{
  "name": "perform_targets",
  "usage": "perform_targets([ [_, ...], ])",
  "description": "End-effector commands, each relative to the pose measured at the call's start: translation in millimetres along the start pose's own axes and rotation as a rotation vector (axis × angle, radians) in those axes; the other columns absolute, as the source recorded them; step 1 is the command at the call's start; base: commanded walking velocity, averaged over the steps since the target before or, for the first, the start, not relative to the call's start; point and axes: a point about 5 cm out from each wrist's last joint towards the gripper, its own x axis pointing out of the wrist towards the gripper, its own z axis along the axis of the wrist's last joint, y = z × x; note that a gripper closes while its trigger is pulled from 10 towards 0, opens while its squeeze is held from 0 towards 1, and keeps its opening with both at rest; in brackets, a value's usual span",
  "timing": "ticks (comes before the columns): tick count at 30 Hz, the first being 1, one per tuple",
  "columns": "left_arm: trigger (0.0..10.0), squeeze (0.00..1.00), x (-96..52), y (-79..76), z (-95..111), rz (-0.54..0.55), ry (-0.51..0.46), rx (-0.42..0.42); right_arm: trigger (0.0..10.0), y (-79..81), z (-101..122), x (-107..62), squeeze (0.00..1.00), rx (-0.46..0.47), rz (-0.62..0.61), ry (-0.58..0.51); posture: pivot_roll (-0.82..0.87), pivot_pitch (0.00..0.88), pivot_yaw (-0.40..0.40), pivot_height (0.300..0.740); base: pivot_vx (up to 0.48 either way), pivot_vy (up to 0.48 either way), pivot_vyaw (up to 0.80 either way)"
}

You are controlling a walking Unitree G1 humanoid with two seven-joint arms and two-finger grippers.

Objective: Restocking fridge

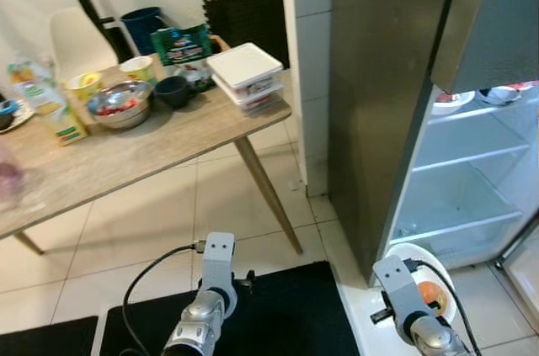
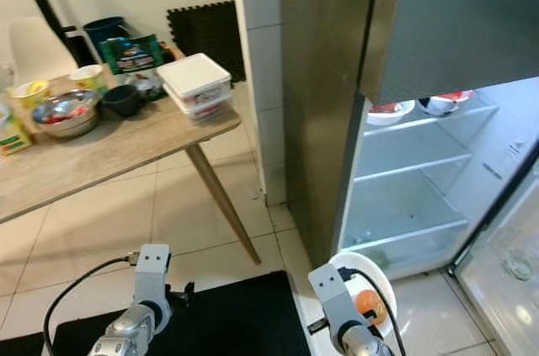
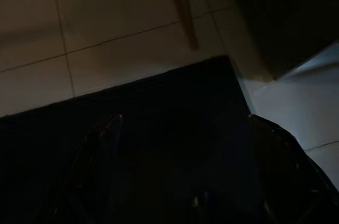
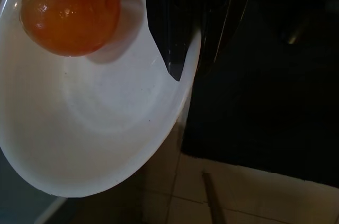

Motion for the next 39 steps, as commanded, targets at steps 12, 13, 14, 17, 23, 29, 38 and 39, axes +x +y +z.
perform_targets([
  [12, 10.0, 0.00, -2.1, 7.4, -4.2, 0.016, 0.023, -0.004, 10.0, 1.5, 3.7, -0.3, 0.00, 0.015, 0.003, -0.031, -0.08, 0.093, 0.117, 0.740, 0.331, 0.000, 0.00],
  [13, 10.0, 0.00, -1.9, 7.2, -4.0, 0.015, 0.023, -0.003, 10.0, 1.3, 3.3, -0.5, 0.00, 0.016, 0.002, -0.031, -0.08, 0.093, 0.117, 0.740, 0.326, 0.000, 0.00],
  [14, 10.0, 0.00, -1.8, 7.0, -3.8, 0.015, 0.023, -0.002, 10.0, 1.3, 2.9, -0.8, 0.00, 0.017, 0.002, -0.031, -0.08, 0.094, 0.118, 0.740, 0.322, 0.000, 0.00],
  [17, 10.0, 0.00, -1.6, 6.6, -3.4, 0.012, 0.023, 0.002, 10.0, 1.5, 1.9, -1.3, 0.00, 0.018, 0.005, -0.030, -0.08, 0.093, 0.118, 0.740, 0.319, 0.000, 0.00],
  [23, 10.0, 0.00, -2.3, 5.8, -4.1, 0.006, 0.009, 0.048, 10.0, 6.6, -12.8, -6.2, 0.00, -0.096, 0.087, 0.020, -0.08, 0.096, 0.123, 0.740, 0.089, 0.000, 0.00],
  [29, 10.0, 0.00, -5.4, 12.5, -16.1, 0.019, 0.049, 0.063, 10.0, -0.9, -34.1, -12.9, 0.00, -0.349, 0.087, 0.111, -0.08, 0.098, 0.124, 0.740, 0.000, 0.000, 0.00],
  [38, 10.0, 0.00, -13.2, 25.1, -38.0, 0.073, 0.107, -0.012, 10.0, -16.6, -34.9, -13.3, 0.00, -0.357, -0.003, 0.128, -0.08, 0.098, 0.114, 0.740, 0.000, 0.000, 0.00],
  [39, 10.0, 0.00, -13.1, 25.0, -37.8, 0.079, 0.100, -0.039, 10.0, -17.1, -35.5, -13.5, 0.00, -0.367, -0.002, 0.130, -0.08, 0.098, 0.112, 0.740, 0.000, 0.000, 0.00],
])
